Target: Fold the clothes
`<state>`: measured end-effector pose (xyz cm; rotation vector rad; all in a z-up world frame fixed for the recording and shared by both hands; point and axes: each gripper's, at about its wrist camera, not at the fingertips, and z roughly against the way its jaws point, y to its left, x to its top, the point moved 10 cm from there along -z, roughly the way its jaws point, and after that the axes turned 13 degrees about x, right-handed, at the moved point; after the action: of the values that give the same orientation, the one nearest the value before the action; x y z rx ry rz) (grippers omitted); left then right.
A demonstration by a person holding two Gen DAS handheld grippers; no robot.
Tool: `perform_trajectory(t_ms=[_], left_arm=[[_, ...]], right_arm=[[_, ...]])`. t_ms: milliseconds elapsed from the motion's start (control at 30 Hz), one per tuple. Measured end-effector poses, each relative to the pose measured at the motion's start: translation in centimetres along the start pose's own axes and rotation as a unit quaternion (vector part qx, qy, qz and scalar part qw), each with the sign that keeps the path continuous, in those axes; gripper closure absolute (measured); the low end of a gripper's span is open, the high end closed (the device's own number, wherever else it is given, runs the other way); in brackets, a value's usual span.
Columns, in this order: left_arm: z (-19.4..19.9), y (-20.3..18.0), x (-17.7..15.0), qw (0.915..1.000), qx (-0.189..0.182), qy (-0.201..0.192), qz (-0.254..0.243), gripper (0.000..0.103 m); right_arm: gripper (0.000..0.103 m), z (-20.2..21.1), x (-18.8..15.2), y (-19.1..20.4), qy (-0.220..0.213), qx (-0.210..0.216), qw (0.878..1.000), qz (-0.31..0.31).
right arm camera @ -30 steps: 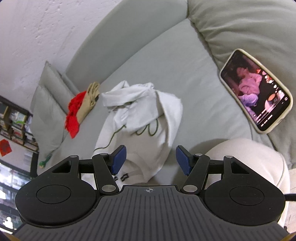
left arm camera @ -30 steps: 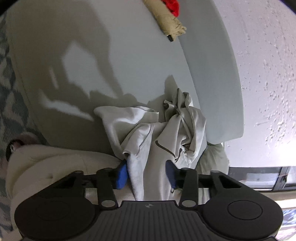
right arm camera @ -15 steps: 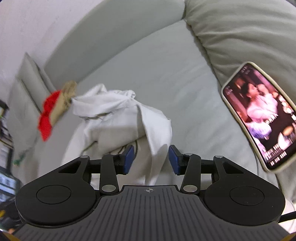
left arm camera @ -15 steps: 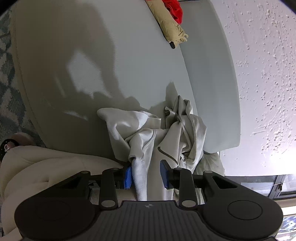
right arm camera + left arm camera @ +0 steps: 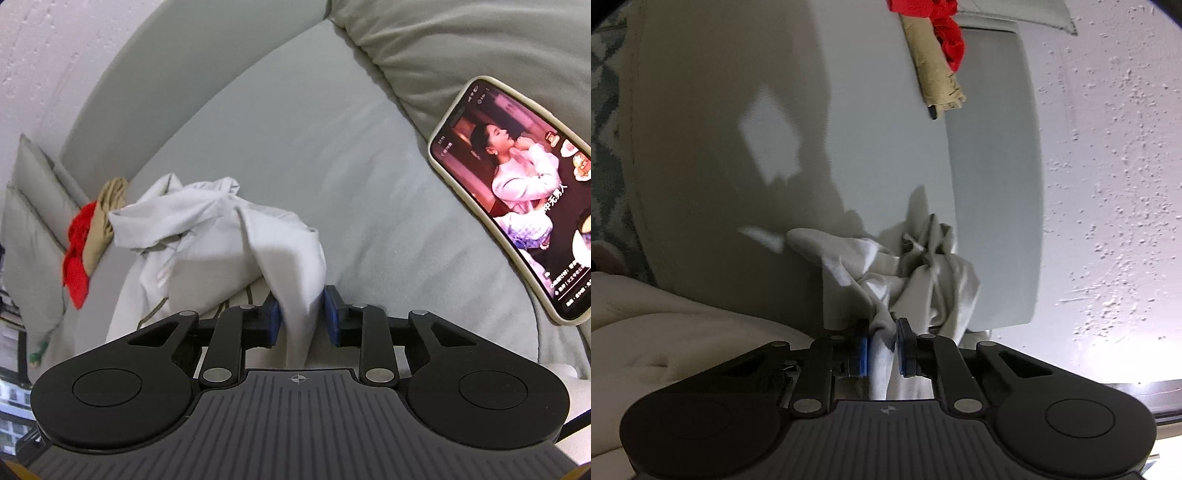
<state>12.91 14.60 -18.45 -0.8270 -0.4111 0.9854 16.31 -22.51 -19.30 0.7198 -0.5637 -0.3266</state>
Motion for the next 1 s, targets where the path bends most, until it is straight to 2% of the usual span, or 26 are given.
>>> perform_trajectory(t_ms=[67,133,167,200,233,267,300,400,500,600,667,767,833,867,933,967,1000], left_arm=[[-0.6,-0.2,0.0,1.0,0.0,0.005,0.007,0.086],[-1.1,-0.2,0.1,0.9998,0.0,0.006,0.017,0.086],[-1.2,-0.2,0.3,0.9998,-0.002,0.005,0.021,0.089],[-1.3,-0.2,0.5,0.9997,-0.004,0.004,0.025,0.091],[-1.1,-0.3,0.7,0.9998,0.001,-0.005,0.02,0.101],[-0.8,-0.5,0.9,0.9998,0.008,-0.015,0.012,0.101],[-0.5,-0.6,1.1,0.9996,0.014,-0.024,0.005,0.102],[2.4,-2.4,1.9,0.9972,0.012,-0.064,-0.036,0.102],[6.4,-5.4,2.8,0.9904,-0.009,-0.112,-0.081,0.102],[11.0,-8.5,3.2,0.9795,-0.041,-0.16,-0.116,0.102],[13.8,-10.3,3.2,0.9728,-0.061,-0.184,-0.127,0.102],[17.9,-14.6,3.0,0.9628,-0.114,-0.205,-0.135,0.102],[21.4,-18.9,2.5,0.9507,-0.166,-0.214,-0.151,0.102],[23.6,-21.1,1.9,0.9403,-0.192,-0.226,-0.167,0.102],[28.4,-25.8,0.0,0.9073,-0.255,-0.262,-0.208,0.102],[31.0,-27.7,-1.3,0.8863,-0.285,-0.284,-0.23,0.101],[32.7,-28.9,-2.4,0.8698,-0.301,-0.303,-0.247,0.101]], right_arm=[[0.07,-0.2,-0.1,0.3,0.001,0.003,1.0,0.003],[0.061,-0.4,-0.2,0.5,0.003,0.004,1.0,0.014],[0.061,-0.5,-0.2,0.7,0.004,0.005,1.0,0.019],[0.067,-0.6,-0.3,0.7,0.004,0.004,1.0,0.025],[0.084,-0.6,-0.3,0.7,0.003,-0.007,0.999,0.034],[0.097,-0.5,-0.3,0.4,0.002,-0.023,0.999,0.038],[0.101,-0.5,-0.2,0.1,0.002,-0.032,0.999,0.035],[0.102,0.7,0.4,0.4,-0.01,-0.026,1.0,0.004],[0.102,3.2,1.8,1.8,-0.036,0.017,0.999,-0.031],[0.102,6.7,3.5,3.8,-0.07,0.063,0.994,-0.055],[0.102,9.4,4.5,4.8,-0.088,0.102,0.987,-0.086],[0.102,13.9,6.1,6.9,-0.109,0.174,0.97,-0.13],[0.102,17.5,7.8,9.8,-0.125,0.222,0.959,-0.122],[0.102,19.7,8.8,11.9,-0.136,0.242,0.956,-0.101],[0.102,25.6,11.0,16.9,-0.185,0.28,0.941,-0.035],[0.102,28.8,11.8,19.4,-0.216,0.301,0.929,-0.001],[0.102,31.9,12.1,21.4,-0.253,0.322,0.912,0.029]])
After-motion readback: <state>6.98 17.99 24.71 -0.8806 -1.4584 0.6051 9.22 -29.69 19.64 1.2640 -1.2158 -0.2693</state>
